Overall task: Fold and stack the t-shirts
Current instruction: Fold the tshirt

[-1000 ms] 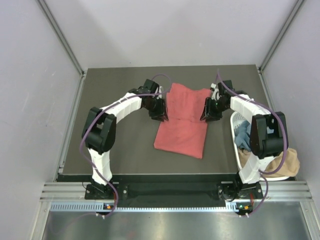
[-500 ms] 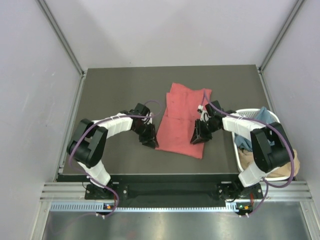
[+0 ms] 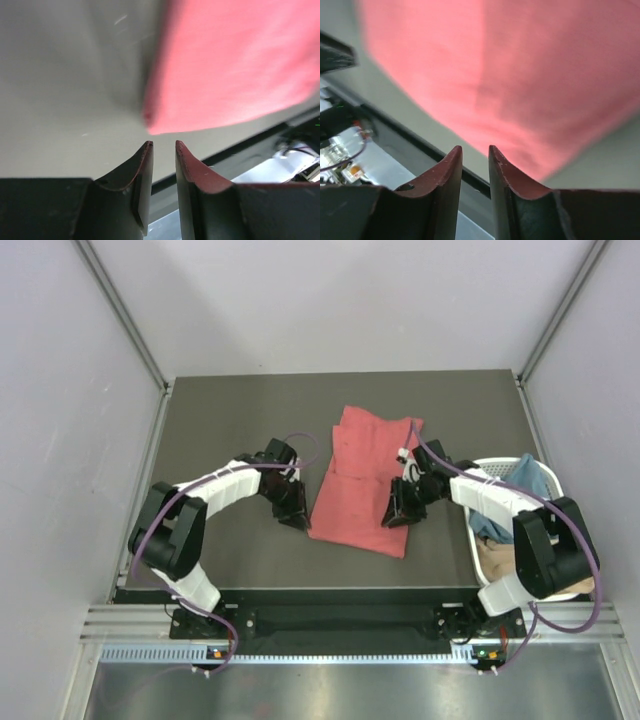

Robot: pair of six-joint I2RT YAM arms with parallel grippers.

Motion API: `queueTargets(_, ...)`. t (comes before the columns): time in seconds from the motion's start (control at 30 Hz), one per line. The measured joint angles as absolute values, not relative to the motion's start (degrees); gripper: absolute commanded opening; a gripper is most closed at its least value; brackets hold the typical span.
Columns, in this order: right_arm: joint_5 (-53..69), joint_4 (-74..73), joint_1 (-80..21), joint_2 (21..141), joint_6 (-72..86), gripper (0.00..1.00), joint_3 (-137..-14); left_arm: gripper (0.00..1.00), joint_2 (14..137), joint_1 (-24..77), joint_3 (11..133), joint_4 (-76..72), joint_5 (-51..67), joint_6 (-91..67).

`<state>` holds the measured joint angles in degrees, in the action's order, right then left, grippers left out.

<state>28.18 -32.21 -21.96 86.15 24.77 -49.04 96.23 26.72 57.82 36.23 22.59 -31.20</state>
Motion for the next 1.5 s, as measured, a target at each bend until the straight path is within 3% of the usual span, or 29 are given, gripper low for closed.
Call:
queueTargets(0.17,34.63,-26.79,-27.03,87.18,28.29,0.28,-53.58,0.29,93.95,26.85,64.16,34.68,26.89,-32.97)
queueTargets(0.23,37.56,-23.92,-28.25,89.86,29.67,0.23,-53.67,0.29,94.8,26.96,64.38,31.09,30.39,-34.89)
queueTargets(0.4,42.46,-19.38,-29.12,98.85,30.79,0.12,-52.66,0.27,102.08,27.2,62.37,23.62,35.88,-39.4)
queueTargets(0.53,43.9,-18.26,-29.08,102.83,29.91,0.11,-50.33,0.27,107.33,27.27,60.05,23.51,35.62,-39.94)
queueTargets(1.1,42.59,-21.67,-26.65,90.78,25.63,0.15,-43.16,0.28,105.47,26.76,60.16,27.2,31.75,-34.11)
queueTargets(1.37,41.85,-22.74,-20.25,90.8,25.3,0.16,-35.22,0.27,105.47,26.76,60.16,27.22,31.68,-33.36)
queueTargets(1.5,38.89,-26.68,-16.99,86.87,24.69,0.22,-35.59,0.28,105.38,26.76,60.16,27.22,31.7,-32.77)
